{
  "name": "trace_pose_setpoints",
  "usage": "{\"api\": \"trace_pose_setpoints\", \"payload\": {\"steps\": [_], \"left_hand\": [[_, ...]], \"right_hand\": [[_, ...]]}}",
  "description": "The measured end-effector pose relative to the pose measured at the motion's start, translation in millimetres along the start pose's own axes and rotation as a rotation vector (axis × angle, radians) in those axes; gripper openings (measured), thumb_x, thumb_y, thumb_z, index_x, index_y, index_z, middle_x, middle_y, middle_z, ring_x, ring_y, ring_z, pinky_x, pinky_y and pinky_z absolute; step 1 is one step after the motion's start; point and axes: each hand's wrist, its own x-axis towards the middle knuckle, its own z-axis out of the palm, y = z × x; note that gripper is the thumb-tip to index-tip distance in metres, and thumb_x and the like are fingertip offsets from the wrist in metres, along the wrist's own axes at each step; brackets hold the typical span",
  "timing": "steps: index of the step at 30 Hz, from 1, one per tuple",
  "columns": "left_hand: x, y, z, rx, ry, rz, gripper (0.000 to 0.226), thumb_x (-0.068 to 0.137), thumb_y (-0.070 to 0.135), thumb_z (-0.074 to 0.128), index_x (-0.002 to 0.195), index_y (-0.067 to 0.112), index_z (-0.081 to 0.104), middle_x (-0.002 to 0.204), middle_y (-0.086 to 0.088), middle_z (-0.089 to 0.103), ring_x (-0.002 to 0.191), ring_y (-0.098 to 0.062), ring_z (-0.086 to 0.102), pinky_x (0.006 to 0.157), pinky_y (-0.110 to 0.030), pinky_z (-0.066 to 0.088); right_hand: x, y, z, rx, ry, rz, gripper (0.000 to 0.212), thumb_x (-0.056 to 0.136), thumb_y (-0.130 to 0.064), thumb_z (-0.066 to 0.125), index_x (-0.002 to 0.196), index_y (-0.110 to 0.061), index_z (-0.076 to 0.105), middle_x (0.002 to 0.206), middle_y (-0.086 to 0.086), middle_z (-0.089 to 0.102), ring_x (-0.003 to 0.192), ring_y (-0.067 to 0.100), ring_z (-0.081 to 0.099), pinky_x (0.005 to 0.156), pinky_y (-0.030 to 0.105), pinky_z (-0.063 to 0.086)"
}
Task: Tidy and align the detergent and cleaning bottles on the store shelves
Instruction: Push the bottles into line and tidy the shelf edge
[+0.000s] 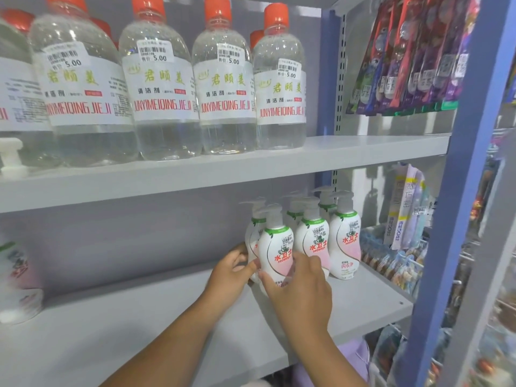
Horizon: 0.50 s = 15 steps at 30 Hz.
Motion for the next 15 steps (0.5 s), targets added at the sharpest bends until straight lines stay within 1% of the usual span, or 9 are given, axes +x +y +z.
{"api": "trace_pose_setpoints", "payload": {"steps": [3,5,8,9,11,12,13,14,15], "left_hand": [[0.2,-0.6,-0.1,0.020,-0.013,-0.003,0.027,0.099,0.027,0.067,0.124,0.036,0.068,0.115,0.006,0.077,0.107,-0.018,0.073,0.093,-0.052,0.058],[-1.3,0.0,-0.8,0.032,-0.036,0.001,0.030,0.100,0.031,0.065,0.129,0.040,0.064,0.118,0.009,0.075,0.109,-0.014,0.072,0.092,-0.048,0.060],[-7.4,3.8,-1.4,0.109,-0.105,0.013,0.035,0.103,0.033,0.059,0.132,0.053,0.056,0.123,0.021,0.071,0.113,-0.002,0.068,0.090,-0.029,0.059],[-10.7,5.7,-1.8,0.162,-0.130,0.014,0.039,0.104,0.033,0.056,0.134,0.056,0.051,0.127,0.025,0.068,0.117,0.002,0.065,0.095,-0.025,0.056],[-18.5,7.6,-5.0,0.318,-0.154,0.002,0.047,0.104,0.043,0.053,0.146,0.056,0.039,0.143,0.028,0.056,0.131,0.005,0.052,0.110,-0.027,0.045],[-23.4,9.2,-10.4,0.410,-0.137,-0.006,0.054,0.101,0.052,0.054,0.151,0.054,0.034,0.149,0.030,0.046,0.136,0.006,0.044,0.116,-0.028,0.038],[-29.3,11.8,-19.6,0.493,-0.095,-0.010,0.061,0.098,0.058,0.055,0.154,0.051,0.032,0.150,0.032,0.040,0.137,0.008,0.037,0.117,-0.026,0.033],[-35.5,17.0,-33.4,0.547,-0.021,-0.003,0.063,0.095,0.059,0.058,0.153,0.049,0.035,0.147,0.032,0.039,0.135,0.009,0.035,0.115,-0.023,0.030],[-42.5,22.7,-51.5,0.566,0.090,0.021,0.059,0.095,0.054,0.062,0.150,0.046,0.043,0.143,0.031,0.042,0.132,0.010,0.037,0.112,-0.020,0.030]], "right_hand": [[-0.2,-0.9,-0.7,-0.009,-0.008,0.013,0.066,0.073,-0.068,0.078,0.118,-0.023,0.061,0.103,-0.006,0.052,0.096,0.020,0.062,0.078,0.037,0.052],[0.3,-0.8,-1.4,-0.007,-0.022,0.018,0.066,0.074,-0.069,0.076,0.119,-0.023,0.060,0.103,-0.006,0.052,0.097,0.020,0.062,0.079,0.037,0.052],[0.8,0.5,-2.2,-0.007,-0.038,0.018,0.068,0.074,-0.071,0.075,0.119,-0.023,0.059,0.104,-0.005,0.053,0.097,0.020,0.061,0.079,0.038,0.052],[0.7,0.8,-2.6,-0.007,-0.041,0.018,0.069,0.074,-0.072,0.074,0.120,-0.023,0.059,0.105,-0.005,0.054,0.097,0.020,0.062,0.079,0.038,0.052],[1.0,0.3,-3.8,-0.002,-0.063,0.031,0.071,0.075,-0.073,0.072,0.123,-0.023,0.057,0.108,-0.005,0.054,0.100,0.020,0.061,0.082,0.039,0.051],[1.2,-0.6,-5.2,-0.003,-0.083,0.038,0.072,0.076,-0.074,0.071,0.125,-0.023,0.056,0.110,-0.005,0.054,0.102,0.020,0.061,0.084,0.039,0.051],[1.6,-1.0,-7.0,-0.001,-0.099,0.043,0.073,0.076,-0.073,0.071,0.127,-0.023,0.054,0.112,-0.005,0.055,0.104,0.021,0.061,0.085,0.040,0.051],[1.6,-0.4,-8.5,0.019,-0.102,0.050,0.074,0.076,-0.071,0.073,0.128,-0.022,0.054,0.114,-0.003,0.055,0.104,0.022,0.062,0.084,0.041,0.052],[1.6,2.5,-10.3,0.059,-0.093,0.060,0.074,0.076,-0.068,0.076,0.128,-0.020,0.054,0.115,-0.002,0.056,0.103,0.025,0.063,0.082,0.041,0.052]]}}
